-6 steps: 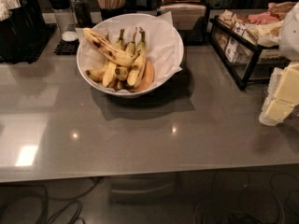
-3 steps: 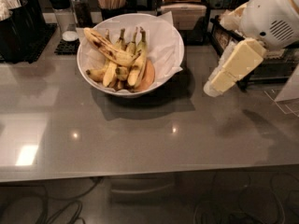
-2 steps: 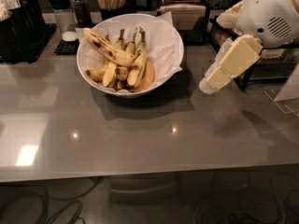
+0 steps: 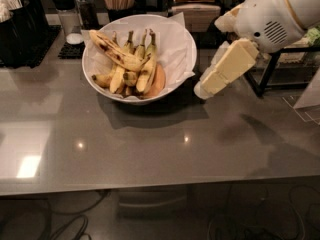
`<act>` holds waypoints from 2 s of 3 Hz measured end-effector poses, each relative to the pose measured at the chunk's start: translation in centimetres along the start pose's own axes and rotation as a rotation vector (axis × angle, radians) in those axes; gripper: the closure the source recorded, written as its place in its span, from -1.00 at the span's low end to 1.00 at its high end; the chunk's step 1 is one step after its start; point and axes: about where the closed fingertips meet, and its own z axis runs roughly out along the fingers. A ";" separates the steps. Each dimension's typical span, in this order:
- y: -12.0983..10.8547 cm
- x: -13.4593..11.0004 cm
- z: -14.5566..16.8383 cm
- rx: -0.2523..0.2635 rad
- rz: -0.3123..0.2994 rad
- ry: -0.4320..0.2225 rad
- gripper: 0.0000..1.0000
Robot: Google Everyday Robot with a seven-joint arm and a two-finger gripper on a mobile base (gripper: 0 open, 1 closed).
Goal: Pick banana from white bowl
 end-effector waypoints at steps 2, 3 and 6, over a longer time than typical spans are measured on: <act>0.8 -7.3 6.9 -0.135 -0.014 -0.148 -1.00; 0.9 -7.4 7.0 -0.138 -0.016 -0.148 -1.00; -0.9 -10.1 12.3 -0.145 0.053 -0.322 -1.00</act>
Offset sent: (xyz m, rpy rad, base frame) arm 0.0348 0.1261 -0.0140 0.1519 0.0793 0.1956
